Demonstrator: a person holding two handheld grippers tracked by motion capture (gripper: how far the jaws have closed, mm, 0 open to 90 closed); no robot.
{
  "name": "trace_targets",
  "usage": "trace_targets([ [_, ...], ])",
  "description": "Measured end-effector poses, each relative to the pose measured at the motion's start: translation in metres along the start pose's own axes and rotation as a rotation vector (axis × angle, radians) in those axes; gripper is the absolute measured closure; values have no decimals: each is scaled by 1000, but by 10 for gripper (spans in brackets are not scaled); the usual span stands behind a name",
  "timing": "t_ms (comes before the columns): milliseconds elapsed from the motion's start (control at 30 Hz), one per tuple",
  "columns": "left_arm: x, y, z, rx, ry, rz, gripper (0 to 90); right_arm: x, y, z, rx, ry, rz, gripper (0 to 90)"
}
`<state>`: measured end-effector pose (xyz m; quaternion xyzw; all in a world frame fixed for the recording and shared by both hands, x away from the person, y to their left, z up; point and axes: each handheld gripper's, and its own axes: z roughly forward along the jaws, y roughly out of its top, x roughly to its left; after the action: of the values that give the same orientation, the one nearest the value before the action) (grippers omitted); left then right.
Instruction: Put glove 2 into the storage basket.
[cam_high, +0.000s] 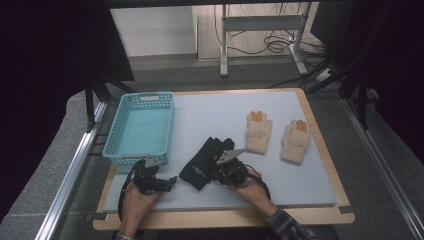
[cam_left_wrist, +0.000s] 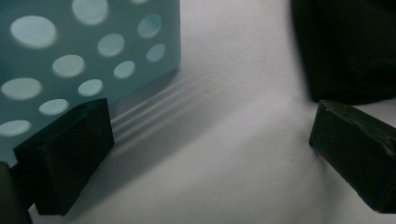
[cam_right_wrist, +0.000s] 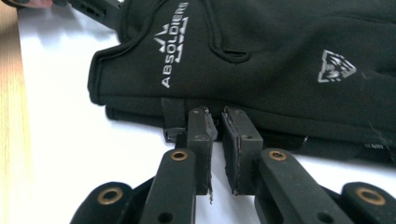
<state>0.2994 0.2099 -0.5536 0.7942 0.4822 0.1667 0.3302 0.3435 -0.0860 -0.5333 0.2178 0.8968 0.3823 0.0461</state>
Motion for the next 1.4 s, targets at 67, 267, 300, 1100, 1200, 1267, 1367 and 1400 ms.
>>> trace_targets([
  [67,0,0,0,0,2,2,3,1,2,2,0,2,-2,783],
  [267,-1,0,1,-1,4,1,0,-2,-1,-9,-1,-20,-8,718],
  [300,-1,0,1,-2,4,0,0,-4,-2,-12,-8,-28,-3,705],
  [1100,-1,0,1,-3,2,-1,0,-70,-77,-94,-27,-309,149,104],
  [1200,0,0,1,-3,0,-2,0,-72,-81,-92,-7,-311,144,81],
  [1267,0,0,1,-3,0,-3,0,-71,-82,-91,-2,-316,134,70],
  [1367,0,0,1,-3,-1,-3,0,-71,-82,-91,-2,-316,134,66],
  [1400,0,0,1,-3,-1,-3,0,-71,-82,-91,-3,-317,134,66],
])
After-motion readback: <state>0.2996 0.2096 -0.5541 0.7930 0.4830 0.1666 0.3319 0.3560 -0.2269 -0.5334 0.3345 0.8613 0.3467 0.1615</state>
